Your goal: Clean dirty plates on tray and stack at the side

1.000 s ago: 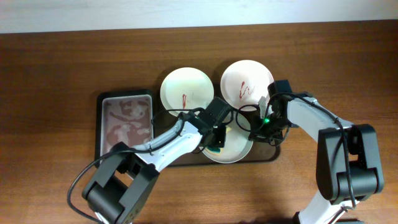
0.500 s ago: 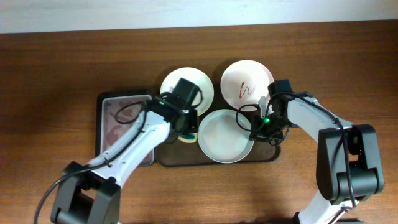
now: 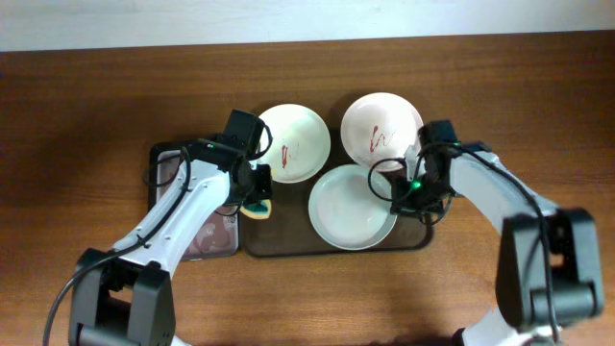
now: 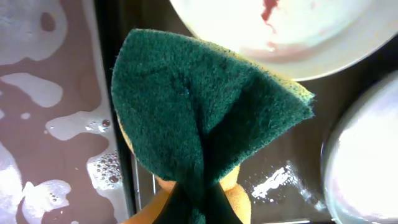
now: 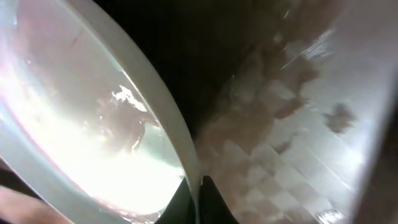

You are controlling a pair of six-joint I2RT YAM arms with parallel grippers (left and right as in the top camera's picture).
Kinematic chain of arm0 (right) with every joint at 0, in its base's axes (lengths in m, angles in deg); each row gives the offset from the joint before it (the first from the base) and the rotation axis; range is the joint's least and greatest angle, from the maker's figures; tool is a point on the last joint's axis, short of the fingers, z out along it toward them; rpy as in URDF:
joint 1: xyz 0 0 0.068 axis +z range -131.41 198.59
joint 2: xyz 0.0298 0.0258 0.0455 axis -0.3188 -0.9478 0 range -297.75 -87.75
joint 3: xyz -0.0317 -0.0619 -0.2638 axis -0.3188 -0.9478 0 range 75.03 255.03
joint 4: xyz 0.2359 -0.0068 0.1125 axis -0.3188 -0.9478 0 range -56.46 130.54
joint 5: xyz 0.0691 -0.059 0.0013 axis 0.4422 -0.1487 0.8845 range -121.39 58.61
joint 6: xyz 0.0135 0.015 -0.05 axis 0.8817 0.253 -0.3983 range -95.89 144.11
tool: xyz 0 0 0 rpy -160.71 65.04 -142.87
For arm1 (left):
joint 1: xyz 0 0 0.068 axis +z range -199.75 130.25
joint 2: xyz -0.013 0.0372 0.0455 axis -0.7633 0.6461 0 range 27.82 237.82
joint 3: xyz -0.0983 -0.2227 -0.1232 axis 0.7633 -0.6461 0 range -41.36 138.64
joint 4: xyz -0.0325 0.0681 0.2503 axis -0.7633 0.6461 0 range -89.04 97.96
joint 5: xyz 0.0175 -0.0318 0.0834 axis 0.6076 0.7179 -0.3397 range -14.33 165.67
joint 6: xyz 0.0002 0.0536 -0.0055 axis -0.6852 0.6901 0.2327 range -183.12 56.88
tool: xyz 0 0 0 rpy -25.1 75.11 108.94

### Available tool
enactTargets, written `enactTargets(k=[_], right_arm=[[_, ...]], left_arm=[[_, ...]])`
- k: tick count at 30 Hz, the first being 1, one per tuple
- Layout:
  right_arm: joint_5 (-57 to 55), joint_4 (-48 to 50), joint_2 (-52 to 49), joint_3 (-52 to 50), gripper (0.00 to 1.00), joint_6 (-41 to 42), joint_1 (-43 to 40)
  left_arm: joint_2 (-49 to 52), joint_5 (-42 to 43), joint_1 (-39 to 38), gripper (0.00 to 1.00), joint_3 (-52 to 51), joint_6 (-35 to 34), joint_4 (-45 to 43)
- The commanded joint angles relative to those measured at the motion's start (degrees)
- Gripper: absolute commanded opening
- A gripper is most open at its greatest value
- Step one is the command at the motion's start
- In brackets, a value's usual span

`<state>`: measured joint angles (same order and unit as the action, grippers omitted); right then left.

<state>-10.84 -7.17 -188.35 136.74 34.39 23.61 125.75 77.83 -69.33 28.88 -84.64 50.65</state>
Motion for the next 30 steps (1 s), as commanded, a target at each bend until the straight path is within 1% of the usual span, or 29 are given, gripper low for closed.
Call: enactTargets(k=[1, 6, 10, 16, 21, 27, 30], right_arm=[[-4.74, -0.76, 6.8, 0.46, 0.04, -0.33, -0.17], [-11.15, -1.88, 13.64, 0.46, 0.04, -0.31, -0.15], [-18.82, -1.92, 18.84, 0.46, 0.04, 1.18, -0.15], [-23.69, -3.34, 20.74, 0.46, 0.04, 2.56, 1.29], [-30.77, -3.39, 20.74, 0.46, 0.04, 5.46, 6.45], [-44.33, -3.28, 20.74, 0.46, 0.04, 9.97, 15.34], [-50.64, -2.19, 20.74, 0.46, 0.04, 10.19, 19.96]], left_arm=[[-0.66, 1.49, -0.02, 0.0, 0.52, 2.1, -0.17], [-0.66, 1.46, -0.02, 0.0, 0.52, 2.1, -0.48], [-0.66, 1.46, -0.02, 0.0, 0.52, 2.1, -0.59], [-0.66, 1.49, -0.02, 0.0, 0.52, 2.1, -0.87], [-0.66, 1.46, -0.02, 0.0, 0.46, 2.1, -1.01], [-0.66, 1.46, -0.02, 0.0, 0.33, 2.1, -1.03], [-0.66, 1.46, -0.02, 0.0, 0.31, 2.12, -1.07]])
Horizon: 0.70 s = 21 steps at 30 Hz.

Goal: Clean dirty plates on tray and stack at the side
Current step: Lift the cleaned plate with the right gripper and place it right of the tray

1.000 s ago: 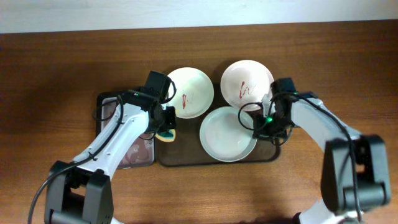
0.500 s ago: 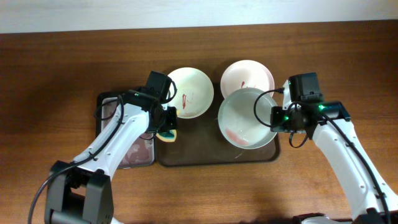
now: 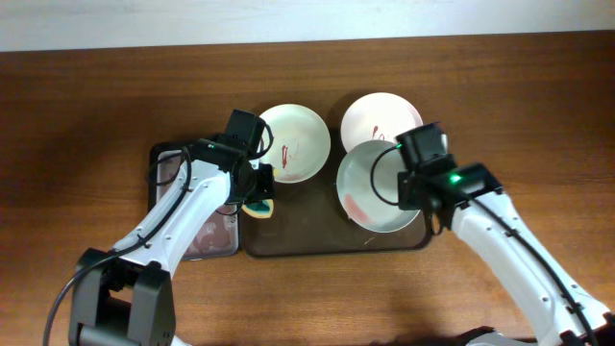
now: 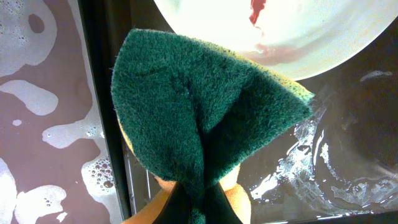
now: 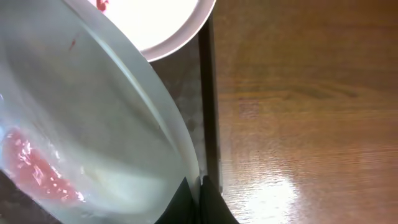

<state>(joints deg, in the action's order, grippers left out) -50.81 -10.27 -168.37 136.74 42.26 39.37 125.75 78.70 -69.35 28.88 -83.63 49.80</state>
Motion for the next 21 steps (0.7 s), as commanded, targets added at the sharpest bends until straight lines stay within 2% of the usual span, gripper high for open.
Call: enactTargets(k=[1, 12, 21], right_arm=[[-12.7, 1.38, 0.76, 0.46, 0.04, 2.32, 5.79], [-28.26, 2.19, 0.74, 0.46, 0.04, 2.32, 18.1], [-33.79, 2.91, 0.66, 0.44, 0.04, 2.32, 20.63]], left_arm=[[-0.66, 0.59, 0.0, 0.0, 0.31, 1.09, -0.33], [-0.5, 0.59, 0.0, 0.0, 0.31, 1.11, -0.39], [-0.5, 0.59, 0.0, 0.0, 0.31, 1.09, -0.39]])
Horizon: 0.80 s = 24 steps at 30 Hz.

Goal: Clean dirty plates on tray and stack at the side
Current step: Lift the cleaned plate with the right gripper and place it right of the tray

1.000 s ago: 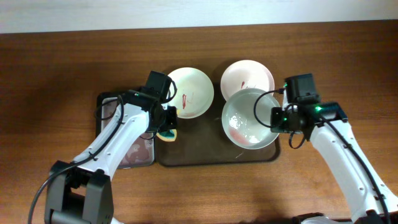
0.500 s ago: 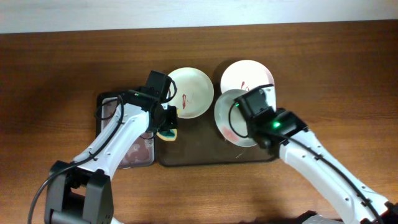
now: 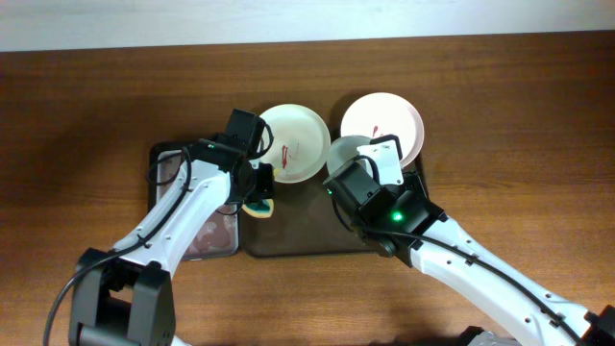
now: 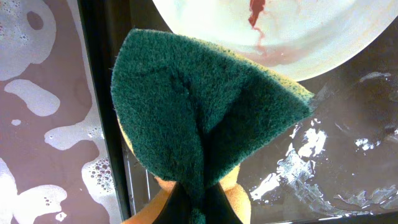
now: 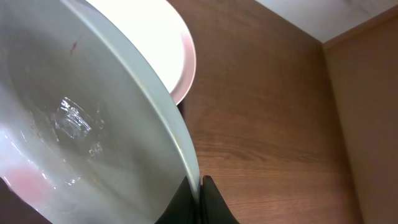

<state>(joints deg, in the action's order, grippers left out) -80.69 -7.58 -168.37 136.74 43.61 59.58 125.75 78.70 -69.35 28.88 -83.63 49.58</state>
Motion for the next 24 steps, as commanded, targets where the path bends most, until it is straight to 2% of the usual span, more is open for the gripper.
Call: enactTargets(k=[1, 24], right_arm=[[-3.93, 0.33, 0.66, 0.44, 0.04, 0.94, 0.42], [-5.66, 1.49, 0.66, 0.46, 0.04, 0.94, 0.42]], left_arm=[[-0.5, 0.59, 0.0, 0.0, 0.31, 1.09, -0.15], [-0.5, 0.61, 0.0, 0.0, 0.31, 1.09, -0.15]])
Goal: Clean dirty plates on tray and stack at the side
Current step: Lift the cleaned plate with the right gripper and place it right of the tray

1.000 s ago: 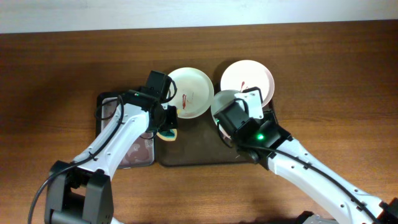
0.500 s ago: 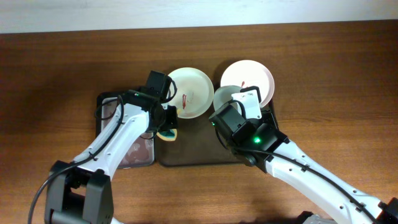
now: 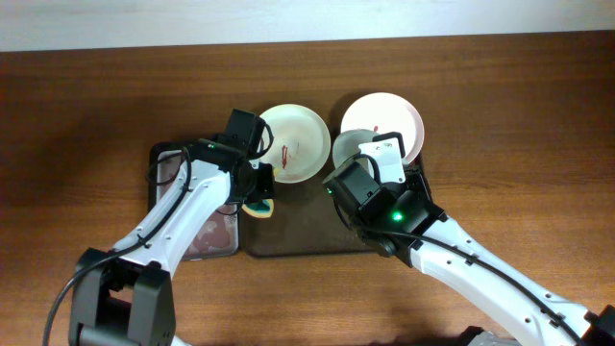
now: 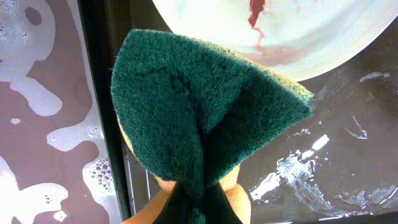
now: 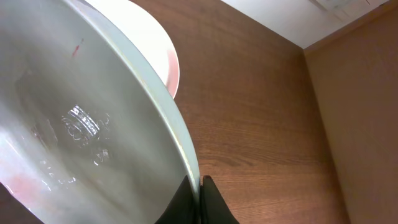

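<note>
My left gripper (image 4: 199, 202) is shut on a green and yellow sponge (image 4: 199, 106) over the left edge of the dark tray (image 4: 348, 155). Just beyond the sponge lies a white plate (image 4: 280, 31) with a red smear. My right gripper (image 5: 199, 190) is shut on the rim of a wet white plate (image 5: 81, 124), held steeply tilted above the tray's middle (image 3: 349, 149); pinkish water sits low in it. Behind it a second smeared plate (image 3: 389, 115) lies at the tray's back right.
A dark basin of soapy water (image 4: 43, 124) sits against the tray's left side, under my left arm. Bare wooden table (image 5: 261, 124) surrounds the tray on the right and front. A pale wall edge (image 3: 307, 19) runs along the back.
The held plate has tipped slightly further and risen a little, so more table shows past its rim. My left gripper and the sponge have not moved.
The plate first lay flat at the tray's front right with my right gripper shut on its rim. Then it was lifted and tilted, pink water pooling inside. After that it stood steeply over the tray's middle, as now. The sponge stayed put throughout.
</note>
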You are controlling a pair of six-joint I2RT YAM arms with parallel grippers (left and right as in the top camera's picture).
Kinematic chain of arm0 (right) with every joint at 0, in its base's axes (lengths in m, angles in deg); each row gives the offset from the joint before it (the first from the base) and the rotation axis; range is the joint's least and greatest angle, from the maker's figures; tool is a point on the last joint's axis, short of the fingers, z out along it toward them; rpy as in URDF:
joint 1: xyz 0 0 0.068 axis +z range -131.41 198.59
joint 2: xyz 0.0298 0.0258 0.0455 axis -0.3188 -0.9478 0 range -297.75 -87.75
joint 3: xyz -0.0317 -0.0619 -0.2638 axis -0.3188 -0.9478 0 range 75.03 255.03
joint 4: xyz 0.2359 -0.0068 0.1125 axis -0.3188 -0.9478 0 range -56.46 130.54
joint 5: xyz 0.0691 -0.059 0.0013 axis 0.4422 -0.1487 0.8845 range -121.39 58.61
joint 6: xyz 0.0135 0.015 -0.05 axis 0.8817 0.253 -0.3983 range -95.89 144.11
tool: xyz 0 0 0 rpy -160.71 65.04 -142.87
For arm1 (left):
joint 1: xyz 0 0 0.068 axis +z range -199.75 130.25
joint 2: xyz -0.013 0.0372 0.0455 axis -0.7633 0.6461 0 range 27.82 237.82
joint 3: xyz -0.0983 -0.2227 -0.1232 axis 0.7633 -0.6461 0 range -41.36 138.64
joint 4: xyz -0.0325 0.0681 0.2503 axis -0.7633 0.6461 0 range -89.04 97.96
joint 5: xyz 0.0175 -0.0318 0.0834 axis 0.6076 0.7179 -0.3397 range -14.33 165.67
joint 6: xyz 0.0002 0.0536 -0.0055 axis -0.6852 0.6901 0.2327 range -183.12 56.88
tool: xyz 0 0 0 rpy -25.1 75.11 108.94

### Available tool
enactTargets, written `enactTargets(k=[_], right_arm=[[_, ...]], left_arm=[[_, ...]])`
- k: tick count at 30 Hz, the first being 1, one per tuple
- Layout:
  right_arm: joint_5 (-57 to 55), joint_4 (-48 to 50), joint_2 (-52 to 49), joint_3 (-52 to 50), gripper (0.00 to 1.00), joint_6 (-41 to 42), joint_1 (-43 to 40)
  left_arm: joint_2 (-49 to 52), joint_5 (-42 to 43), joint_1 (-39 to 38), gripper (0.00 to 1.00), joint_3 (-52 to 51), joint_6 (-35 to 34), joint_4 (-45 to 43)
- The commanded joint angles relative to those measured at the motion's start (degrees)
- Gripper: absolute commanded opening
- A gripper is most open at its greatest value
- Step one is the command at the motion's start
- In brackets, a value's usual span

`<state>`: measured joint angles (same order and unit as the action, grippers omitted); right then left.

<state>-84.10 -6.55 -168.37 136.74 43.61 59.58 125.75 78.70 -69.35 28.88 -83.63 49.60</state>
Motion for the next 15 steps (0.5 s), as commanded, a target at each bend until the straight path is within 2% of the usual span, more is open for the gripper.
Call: enactTargets(k=[1, 5, 8, 15], right_arm=[[-2.25, 0.46, 0.66, 0.46, 0.04, 0.94, 0.39], [-0.7, 1.55, 0.59, 0.44, 0.04, 3.43, -0.61], [8.83, 1.55, 0.57, 0.44, 0.04, 6.08, -3.3], [25.7, 1.7, 0.5, 0.44, 0.04, 9.97, -18.08]], left_arm=[[-0.5, 0.61, 0.0, 0.0, 0.31, 1.09, -0.17], [-0.5, 0.61, 0.0, 0.0, 0.31, 1.09, -0.17], [-0.5, 0.61, 0.0, 0.0, 0.31, 1.09, -0.11], [-0.5, 0.61, 0.0, 0.01, 0.31, 1.09, -0.09]])
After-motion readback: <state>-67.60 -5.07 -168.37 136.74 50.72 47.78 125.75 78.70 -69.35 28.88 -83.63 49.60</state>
